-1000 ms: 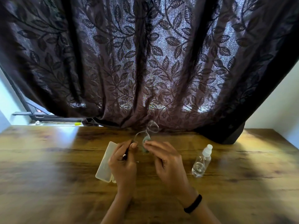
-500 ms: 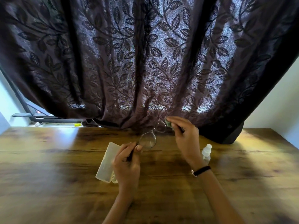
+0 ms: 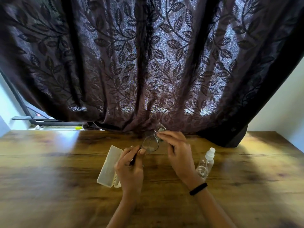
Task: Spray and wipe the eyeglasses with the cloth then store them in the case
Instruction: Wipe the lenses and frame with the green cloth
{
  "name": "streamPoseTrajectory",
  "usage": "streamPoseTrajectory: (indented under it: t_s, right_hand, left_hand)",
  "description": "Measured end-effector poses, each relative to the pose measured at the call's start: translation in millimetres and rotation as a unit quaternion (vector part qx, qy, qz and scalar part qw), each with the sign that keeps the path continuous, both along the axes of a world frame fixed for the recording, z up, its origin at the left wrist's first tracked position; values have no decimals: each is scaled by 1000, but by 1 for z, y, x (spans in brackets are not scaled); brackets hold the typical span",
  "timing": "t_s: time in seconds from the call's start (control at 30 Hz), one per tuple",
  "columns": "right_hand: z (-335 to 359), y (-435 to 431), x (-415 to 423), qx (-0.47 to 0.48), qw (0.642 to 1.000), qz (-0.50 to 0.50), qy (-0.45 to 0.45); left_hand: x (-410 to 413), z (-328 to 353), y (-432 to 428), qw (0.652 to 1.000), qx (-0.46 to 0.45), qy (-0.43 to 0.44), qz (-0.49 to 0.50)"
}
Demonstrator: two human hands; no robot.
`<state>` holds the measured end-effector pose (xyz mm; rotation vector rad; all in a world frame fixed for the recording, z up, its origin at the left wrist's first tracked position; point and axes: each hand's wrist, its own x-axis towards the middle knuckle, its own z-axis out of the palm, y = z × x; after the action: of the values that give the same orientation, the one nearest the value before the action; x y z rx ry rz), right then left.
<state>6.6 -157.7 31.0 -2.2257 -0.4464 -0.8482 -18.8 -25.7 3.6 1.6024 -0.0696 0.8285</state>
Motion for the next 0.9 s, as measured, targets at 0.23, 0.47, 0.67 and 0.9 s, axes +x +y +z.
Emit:
streamPoseTrajectory:
  t_s: [0.23, 0.47, 0.67, 0.9]
  right_hand:
    - [9, -23, 21, 1, 999, -30, 31]
    - [21, -17, 29, -23, 1000, -5, 15]
    - [10, 4, 8, -5, 999, 44, -11]
    - [5, 3, -11, 194, 970, 142, 46]
  left_hand:
    - [-3, 0, 5, 999, -5, -4, -42]
    - [-3, 0, 0, 999, -17, -5, -49]
    - [-2, -2, 0, 999, -14, -12, -39]
    - [-2, -5, 6, 999, -28, -14, -30]
